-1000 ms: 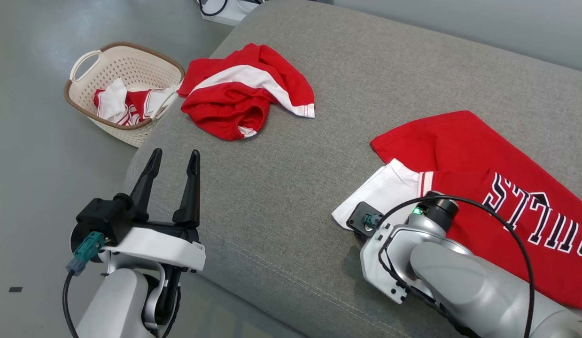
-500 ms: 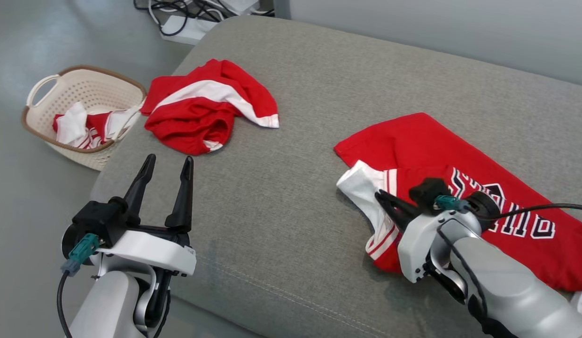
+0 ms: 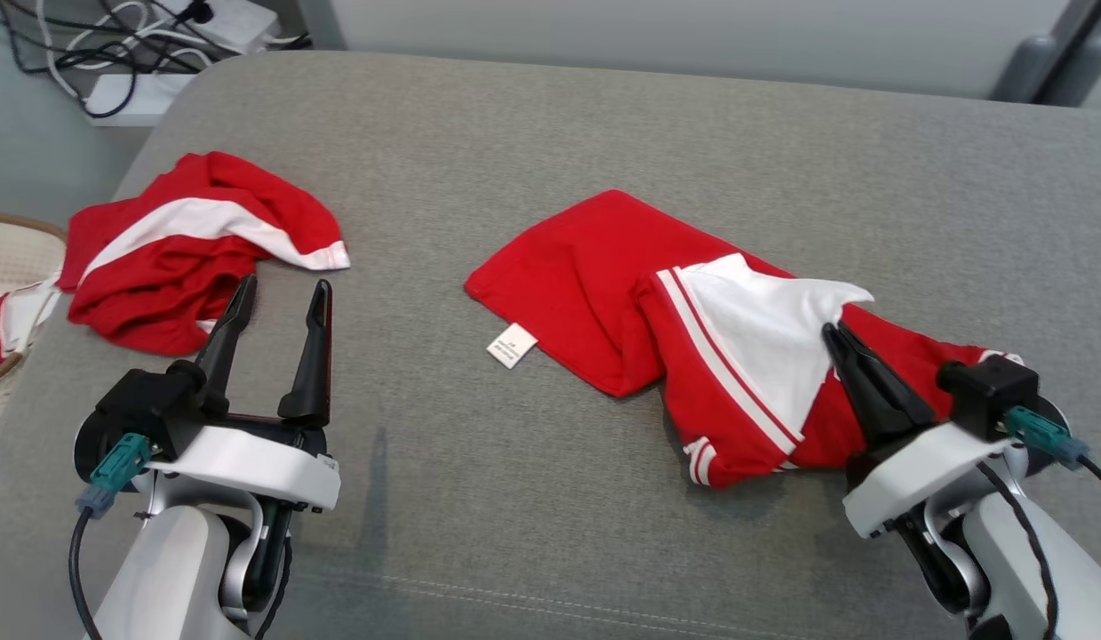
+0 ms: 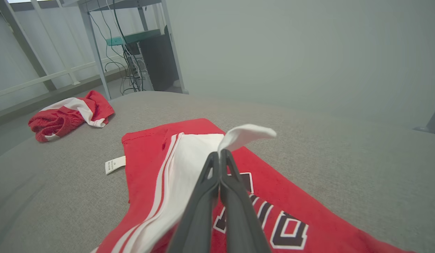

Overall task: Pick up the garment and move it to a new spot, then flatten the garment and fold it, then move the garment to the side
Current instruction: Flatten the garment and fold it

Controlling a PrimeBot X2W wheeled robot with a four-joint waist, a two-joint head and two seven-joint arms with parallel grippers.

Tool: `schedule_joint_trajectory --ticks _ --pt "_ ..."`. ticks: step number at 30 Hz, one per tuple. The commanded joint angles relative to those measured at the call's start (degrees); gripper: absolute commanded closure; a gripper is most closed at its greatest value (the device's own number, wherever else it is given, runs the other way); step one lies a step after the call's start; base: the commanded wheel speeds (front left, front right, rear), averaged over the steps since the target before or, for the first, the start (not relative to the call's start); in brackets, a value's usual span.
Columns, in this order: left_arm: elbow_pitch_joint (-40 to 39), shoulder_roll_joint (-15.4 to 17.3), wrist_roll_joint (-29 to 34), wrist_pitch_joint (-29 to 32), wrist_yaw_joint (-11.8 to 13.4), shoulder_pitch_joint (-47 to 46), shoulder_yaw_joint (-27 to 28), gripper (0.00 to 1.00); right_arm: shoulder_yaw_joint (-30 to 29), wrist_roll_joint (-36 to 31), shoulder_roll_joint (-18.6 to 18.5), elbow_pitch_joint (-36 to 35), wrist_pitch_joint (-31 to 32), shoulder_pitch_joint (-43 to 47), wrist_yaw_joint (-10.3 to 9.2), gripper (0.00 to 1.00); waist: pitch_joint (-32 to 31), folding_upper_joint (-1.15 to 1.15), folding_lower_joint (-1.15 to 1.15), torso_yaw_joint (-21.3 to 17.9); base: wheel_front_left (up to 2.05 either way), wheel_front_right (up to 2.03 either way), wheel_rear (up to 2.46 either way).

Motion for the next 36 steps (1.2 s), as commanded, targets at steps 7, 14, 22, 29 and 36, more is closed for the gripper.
schedule_joint_trajectory --ticks 7,14,22,29,36 --pt "-3.4 3.0 0.2 1.3 1.1 -0.6 2.5 0.00 -12.4 -5.9 0.3 -15.0 4.0 10.5 0.00 1.00 1.5 0.00 0.00 -7.9 0.00 0.00 0.00" --pt "-4.7 4.1 0.0 2.1 2.0 0.0 3.2 0.00 -20.2 -8.3 -0.9 -18.5 6.7 13.7 0.00 1.00 1.9 0.00 0.00 -11.3 0.00 0.00 0.00" --pt "-5.0 4.4 -0.2 2.7 2.3 0.6 2.8 0.00 -13.6 -3.5 -3.6 -9.6 6.4 11.5 0.00 1.00 2.1 0.00 0.00 -11.9 0.00 0.00 0.00" --pt "-4.8 4.6 -0.6 3.0 2.4 1.3 2.5 0.00 -9.7 0.8 -3.3 -1.6 2.7 10.6 0.00 0.00 1.7 0.00 0.00 -11.7 0.00 0.00 0.00" --pt "-4.8 5.1 -1.0 3.3 2.9 3.1 2.7 0.00 -11.1 3.2 -3.8 -0.7 0.0 13.3 0.00 0.00 -0.1 0.00 0.00 -11.5 0.00 0.00 0.00"
